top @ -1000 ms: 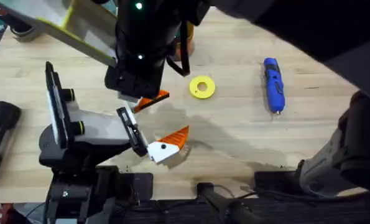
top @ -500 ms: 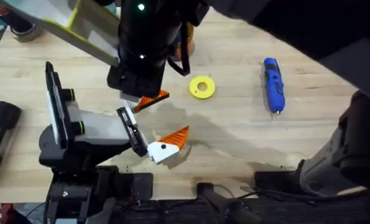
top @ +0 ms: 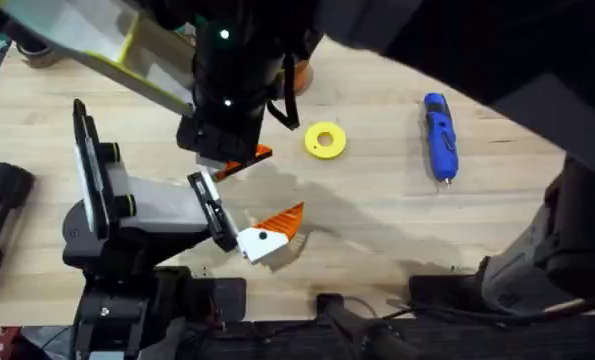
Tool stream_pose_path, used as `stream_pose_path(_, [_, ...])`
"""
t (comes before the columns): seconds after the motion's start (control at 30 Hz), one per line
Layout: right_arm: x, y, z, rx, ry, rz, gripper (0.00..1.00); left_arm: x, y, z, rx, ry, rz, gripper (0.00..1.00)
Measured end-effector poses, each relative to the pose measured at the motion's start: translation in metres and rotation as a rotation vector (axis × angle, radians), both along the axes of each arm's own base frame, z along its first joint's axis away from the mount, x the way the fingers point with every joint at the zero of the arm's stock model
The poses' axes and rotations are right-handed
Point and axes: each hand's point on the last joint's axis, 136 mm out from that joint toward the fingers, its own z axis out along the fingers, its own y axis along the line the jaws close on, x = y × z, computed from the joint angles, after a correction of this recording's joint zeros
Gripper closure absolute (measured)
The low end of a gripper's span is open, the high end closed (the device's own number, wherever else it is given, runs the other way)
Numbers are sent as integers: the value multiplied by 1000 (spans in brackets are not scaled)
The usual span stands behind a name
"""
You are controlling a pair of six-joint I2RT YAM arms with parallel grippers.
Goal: Pick up the gripper from the table and insert it into the empty holder that is missing its gripper. Then pick up a screw, insert it into the mounting hole, and use the screwdriver to tighten it. Finally, clean up the table by picking up the vegetable and placing it into the bucket.
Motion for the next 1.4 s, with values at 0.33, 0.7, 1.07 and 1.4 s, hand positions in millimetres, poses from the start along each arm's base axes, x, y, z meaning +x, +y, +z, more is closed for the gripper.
stream_pose_path(0.33, [0,-1,-5,-9,6,0,995,0,0,0,0,0,0,15])
stream_pose_path(0.7, [-1,-1,-6,-12,7,0,995,0,0,0,0,0,0,15])
stream_pose_path(1.07, [1,3,-4,4,-2,0,995,0,0,0,0,0,0,15])
stream_pose_path(1.4, [2,4,-6,6,-3,0,995,0,0,0,0,0,0,15])
